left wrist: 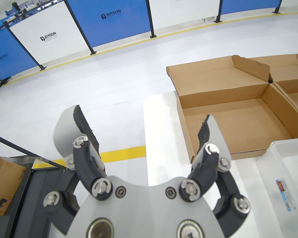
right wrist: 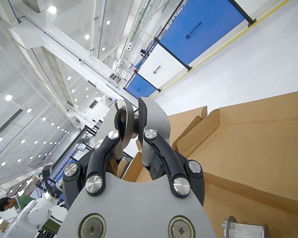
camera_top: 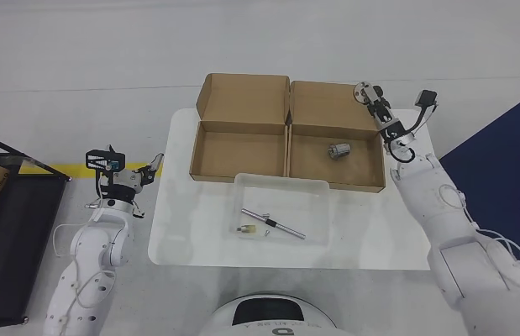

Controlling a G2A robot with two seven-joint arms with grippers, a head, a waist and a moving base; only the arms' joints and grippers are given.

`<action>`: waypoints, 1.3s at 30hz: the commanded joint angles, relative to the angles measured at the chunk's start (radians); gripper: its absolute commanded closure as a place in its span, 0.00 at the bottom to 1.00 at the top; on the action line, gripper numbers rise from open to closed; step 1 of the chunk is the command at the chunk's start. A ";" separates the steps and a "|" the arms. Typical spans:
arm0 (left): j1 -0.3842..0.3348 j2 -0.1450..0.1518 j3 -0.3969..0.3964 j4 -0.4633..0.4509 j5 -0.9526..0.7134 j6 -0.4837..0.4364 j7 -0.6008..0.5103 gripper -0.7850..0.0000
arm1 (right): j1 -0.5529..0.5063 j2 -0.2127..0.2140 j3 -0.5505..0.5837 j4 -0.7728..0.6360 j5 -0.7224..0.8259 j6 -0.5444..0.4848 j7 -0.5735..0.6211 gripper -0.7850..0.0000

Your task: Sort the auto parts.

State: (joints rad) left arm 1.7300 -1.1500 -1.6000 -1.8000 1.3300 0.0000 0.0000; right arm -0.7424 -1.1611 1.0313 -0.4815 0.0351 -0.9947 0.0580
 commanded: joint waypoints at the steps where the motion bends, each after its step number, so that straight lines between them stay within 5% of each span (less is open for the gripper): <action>1: 0.000 0.000 0.000 0.000 0.000 0.000 0.000 0.00 | 0.000 0.000 0.000 0.000 0.000 0.000 0.000 1.00; 6: 0.000 0.000 0.000 0.000 0.000 0.000 0.000 0.00 | -0.023 0.016 -0.032 -0.049 -0.164 0.055 0.137 1.00; 12: 0.000 0.000 0.000 0.000 0.000 0.000 0.000 0.00 | -0.070 0.039 -0.044 -0.106 -0.388 0.163 0.111 1.00; 25: 0.000 0.000 0.000 0.000 0.000 0.000 0.000 0.00 | -0.192 0.035 -0.117 -0.366 -0.812 0.678 -0.007 1.00; 30: 0.000 0.000 0.000 0.000 0.000 0.000 0.000 0.00 | -0.216 0.032 -0.128 -0.425 -0.870 0.744 0.043 1.00; 39: 0.000 0.000 0.000 0.000 0.000 0.000 0.000 0.00 | -0.248 0.031 -0.119 -0.479 -0.918 0.775 0.089 0.82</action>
State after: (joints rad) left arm 1.7300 -1.1500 -1.6000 -1.8000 1.3300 0.0000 0.0000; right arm -0.9884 -1.1303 0.9102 -0.9575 -0.8783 -0.2160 0.1412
